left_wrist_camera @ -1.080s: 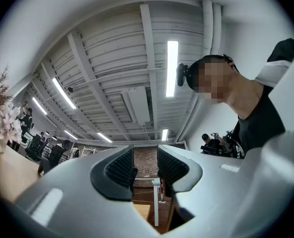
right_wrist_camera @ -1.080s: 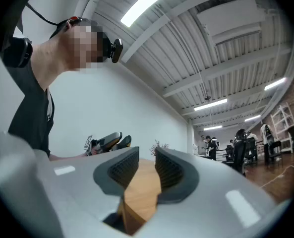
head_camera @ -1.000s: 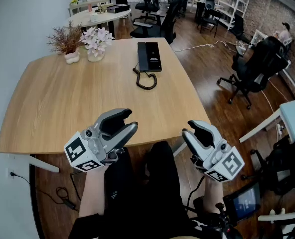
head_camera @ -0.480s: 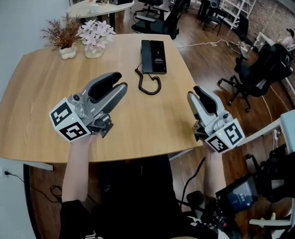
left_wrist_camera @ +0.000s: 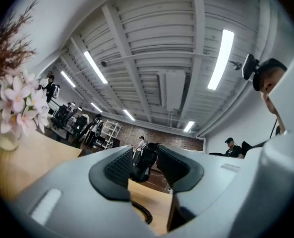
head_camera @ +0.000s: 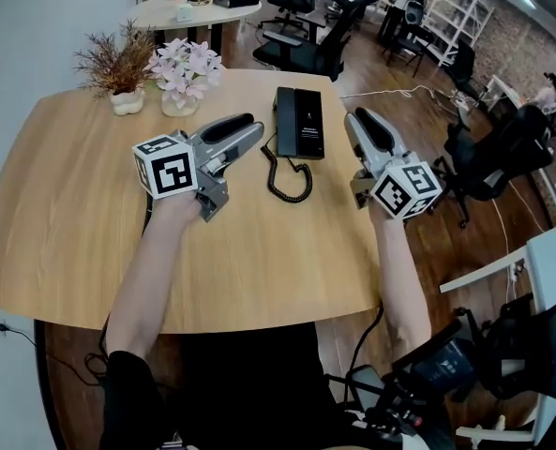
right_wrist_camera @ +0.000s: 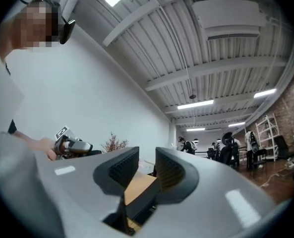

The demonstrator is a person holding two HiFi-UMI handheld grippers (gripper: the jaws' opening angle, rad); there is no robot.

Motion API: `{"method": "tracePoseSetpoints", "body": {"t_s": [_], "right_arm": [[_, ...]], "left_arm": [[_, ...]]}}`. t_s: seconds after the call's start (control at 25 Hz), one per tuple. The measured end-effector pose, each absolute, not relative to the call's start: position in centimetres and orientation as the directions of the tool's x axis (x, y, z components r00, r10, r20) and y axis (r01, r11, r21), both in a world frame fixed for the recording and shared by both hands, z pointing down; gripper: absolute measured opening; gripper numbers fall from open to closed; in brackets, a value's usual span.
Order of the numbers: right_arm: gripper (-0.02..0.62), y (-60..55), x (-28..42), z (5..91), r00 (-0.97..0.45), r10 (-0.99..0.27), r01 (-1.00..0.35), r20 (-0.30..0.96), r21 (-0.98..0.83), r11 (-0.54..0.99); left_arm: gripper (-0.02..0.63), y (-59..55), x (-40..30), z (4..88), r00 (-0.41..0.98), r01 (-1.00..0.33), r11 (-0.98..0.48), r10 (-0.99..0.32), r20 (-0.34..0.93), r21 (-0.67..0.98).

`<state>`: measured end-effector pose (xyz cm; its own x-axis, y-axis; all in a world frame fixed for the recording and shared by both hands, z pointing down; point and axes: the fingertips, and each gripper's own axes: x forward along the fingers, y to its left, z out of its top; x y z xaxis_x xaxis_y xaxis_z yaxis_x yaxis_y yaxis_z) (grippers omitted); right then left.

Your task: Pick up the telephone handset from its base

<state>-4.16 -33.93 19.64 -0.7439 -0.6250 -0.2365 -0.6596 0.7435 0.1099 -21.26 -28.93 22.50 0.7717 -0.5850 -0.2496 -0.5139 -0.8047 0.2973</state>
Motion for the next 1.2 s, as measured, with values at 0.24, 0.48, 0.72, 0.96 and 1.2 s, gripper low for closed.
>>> {"method": "tracePoseSetpoints", "body": {"t_s": [0.24,0.48,0.72,0.96,1.2], "right_arm": [[0.106,-39.7,-5.0,22.8,-0.715,-0.662,-0.692,-0.223,0.096,0.716],[0.106,-41.6,-2.8,26.7,-0.694,-0.697,-0.715,-0.182,0.060,0.697],[0.106,-42.4,-1.3,27.8,-0.680,-0.714,-0.725,-0.169,0.009,0.689],[0.106,-42.3,-2.5,28.2,-0.704,-0.696,-0.708,-0.141,0.055,0.704],[0.104,-42.3,-2.3,28.3,-0.708,-0.694,-0.703,-0.129,0.043,0.710]], "left_arm": [[0.163,-35.9,-22.0,27.6,0.753,-0.485,-0.715,-0.635,-0.176,0.504],[0.187,-39.4,-21.8,29.7,0.732,-0.484,-0.661,-0.665,-0.148,0.574],[0.213,-41.9,-20.3,31.5,0.740,-0.481,-0.650,-0.661,-0.125,0.588],[0.232,-43.9,-19.6,32.9,0.753,-0.502,-0.596,-0.657,-0.023,0.627],[0.232,-46.1,-18.3,34.6,0.781,-0.532,-0.537,-0.609,0.136,0.654]]}}
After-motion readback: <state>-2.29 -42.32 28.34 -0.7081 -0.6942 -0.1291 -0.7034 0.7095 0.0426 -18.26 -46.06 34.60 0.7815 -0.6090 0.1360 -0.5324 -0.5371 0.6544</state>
